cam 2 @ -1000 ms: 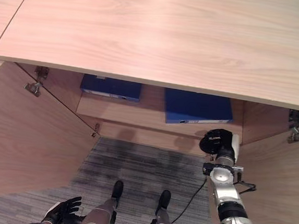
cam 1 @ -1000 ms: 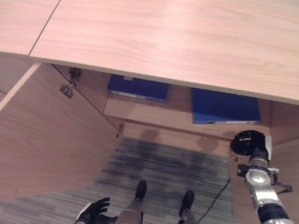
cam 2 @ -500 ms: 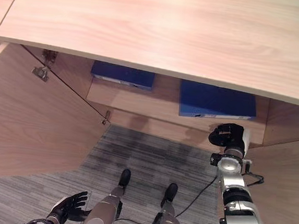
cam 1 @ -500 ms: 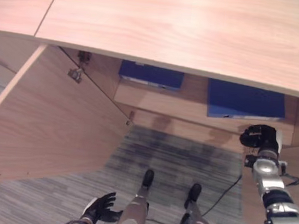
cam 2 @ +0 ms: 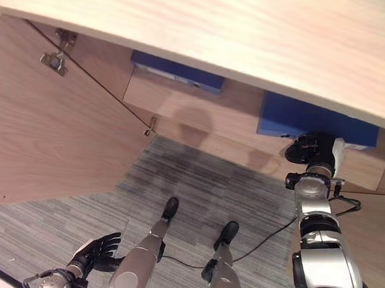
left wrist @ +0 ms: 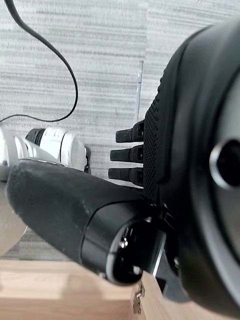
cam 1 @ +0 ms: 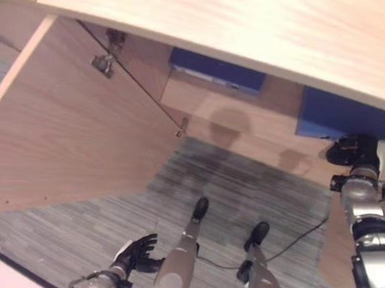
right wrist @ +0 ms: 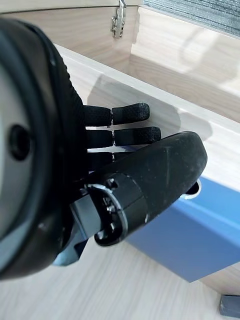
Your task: Put the empty folder in the office cabinet
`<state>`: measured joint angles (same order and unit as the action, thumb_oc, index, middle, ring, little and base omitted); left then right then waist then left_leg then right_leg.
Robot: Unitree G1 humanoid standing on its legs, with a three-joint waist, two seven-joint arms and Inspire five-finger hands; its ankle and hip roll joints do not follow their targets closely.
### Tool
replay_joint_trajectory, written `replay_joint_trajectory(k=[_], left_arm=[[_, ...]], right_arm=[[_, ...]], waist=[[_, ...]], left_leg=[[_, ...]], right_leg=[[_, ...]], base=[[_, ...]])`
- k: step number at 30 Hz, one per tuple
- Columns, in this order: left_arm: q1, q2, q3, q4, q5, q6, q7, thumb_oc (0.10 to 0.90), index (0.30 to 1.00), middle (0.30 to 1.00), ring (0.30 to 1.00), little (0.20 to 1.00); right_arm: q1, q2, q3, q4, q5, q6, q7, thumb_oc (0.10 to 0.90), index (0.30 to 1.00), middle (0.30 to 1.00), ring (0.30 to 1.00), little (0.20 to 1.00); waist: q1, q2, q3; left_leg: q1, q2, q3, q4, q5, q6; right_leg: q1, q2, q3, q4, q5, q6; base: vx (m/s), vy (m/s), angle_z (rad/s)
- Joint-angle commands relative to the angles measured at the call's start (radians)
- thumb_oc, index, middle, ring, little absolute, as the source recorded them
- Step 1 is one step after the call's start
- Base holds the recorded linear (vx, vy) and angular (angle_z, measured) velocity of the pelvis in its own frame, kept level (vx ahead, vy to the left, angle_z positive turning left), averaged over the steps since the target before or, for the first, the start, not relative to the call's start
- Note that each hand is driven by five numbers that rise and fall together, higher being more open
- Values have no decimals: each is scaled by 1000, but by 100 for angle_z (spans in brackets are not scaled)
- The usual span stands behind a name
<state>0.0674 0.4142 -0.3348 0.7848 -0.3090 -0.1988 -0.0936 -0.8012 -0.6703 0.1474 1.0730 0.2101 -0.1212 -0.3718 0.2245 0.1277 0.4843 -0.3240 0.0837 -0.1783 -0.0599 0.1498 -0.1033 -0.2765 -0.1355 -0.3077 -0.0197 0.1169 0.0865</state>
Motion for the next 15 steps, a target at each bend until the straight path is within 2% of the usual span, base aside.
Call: replay_joint_trajectory(k=[1, 7, 15], left_arm=[[51, 45, -66, 0, -24, -17, 6, 800, 900, 900, 900, 900], [26, 54, -81, -32, -71, -18, 14, 800, 900, 900, 900, 900], [14, 54, -95, -43, -90, -19, 21, 800, 900, 900, 900, 900]], right_arm=[[-55, -144, 63, -21, 30, -51, -46, 400, 300, 300, 300, 300], [-128, -181, 102, 40, 38, -42, -52, 400, 300, 300, 300, 300], [-193, -205, 134, 71, 40, -39, -62, 400, 300, 300, 300, 300]], waist=[[16, 18, -54], [22, 43, -10], [22, 59, 24]], left_leg=[[9, 87, -33, -10, -33, -63], [-29, 79, -57, -7, -31, -63], [-63, 75, -60, -12, -23, -64]], right_leg=[[-85, -105, 53, 293, -178, 117], [-160, -116, 49, 376, -219, 114], [-227, -115, 57, 407, -225, 113]], base=[[10, -31, 7], [-10, -50, 7], [-13, -12, 5]])
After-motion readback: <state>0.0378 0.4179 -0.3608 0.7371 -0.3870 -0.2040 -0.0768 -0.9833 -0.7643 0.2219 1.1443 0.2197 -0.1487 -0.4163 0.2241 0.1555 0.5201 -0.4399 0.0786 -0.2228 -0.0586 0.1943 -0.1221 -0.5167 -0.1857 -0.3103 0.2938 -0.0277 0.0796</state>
